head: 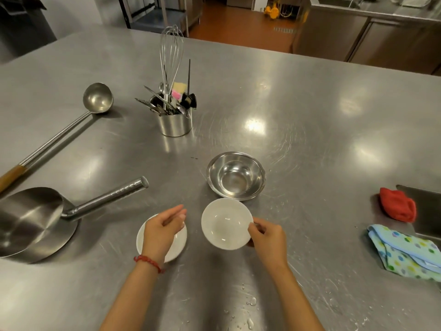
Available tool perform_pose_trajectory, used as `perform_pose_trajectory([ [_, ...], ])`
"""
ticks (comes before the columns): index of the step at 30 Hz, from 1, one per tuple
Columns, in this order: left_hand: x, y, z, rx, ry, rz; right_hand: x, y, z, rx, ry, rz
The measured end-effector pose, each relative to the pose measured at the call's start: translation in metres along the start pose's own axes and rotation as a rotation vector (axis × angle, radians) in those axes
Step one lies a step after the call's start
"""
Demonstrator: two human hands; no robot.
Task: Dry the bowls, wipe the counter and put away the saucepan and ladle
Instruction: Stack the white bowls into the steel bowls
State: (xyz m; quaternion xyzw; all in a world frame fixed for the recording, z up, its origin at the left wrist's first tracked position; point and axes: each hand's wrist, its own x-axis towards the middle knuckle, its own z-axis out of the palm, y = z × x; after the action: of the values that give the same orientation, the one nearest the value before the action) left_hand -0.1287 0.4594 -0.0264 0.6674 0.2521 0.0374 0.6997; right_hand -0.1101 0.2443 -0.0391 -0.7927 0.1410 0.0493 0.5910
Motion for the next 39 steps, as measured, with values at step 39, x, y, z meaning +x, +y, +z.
perform_pose_trajectory([
  [39,0.008,-0.052,-0.081,-0.264,0.068,-0.375,0.028,-0.008,0.012,0.034,0.04,-0.015],
])
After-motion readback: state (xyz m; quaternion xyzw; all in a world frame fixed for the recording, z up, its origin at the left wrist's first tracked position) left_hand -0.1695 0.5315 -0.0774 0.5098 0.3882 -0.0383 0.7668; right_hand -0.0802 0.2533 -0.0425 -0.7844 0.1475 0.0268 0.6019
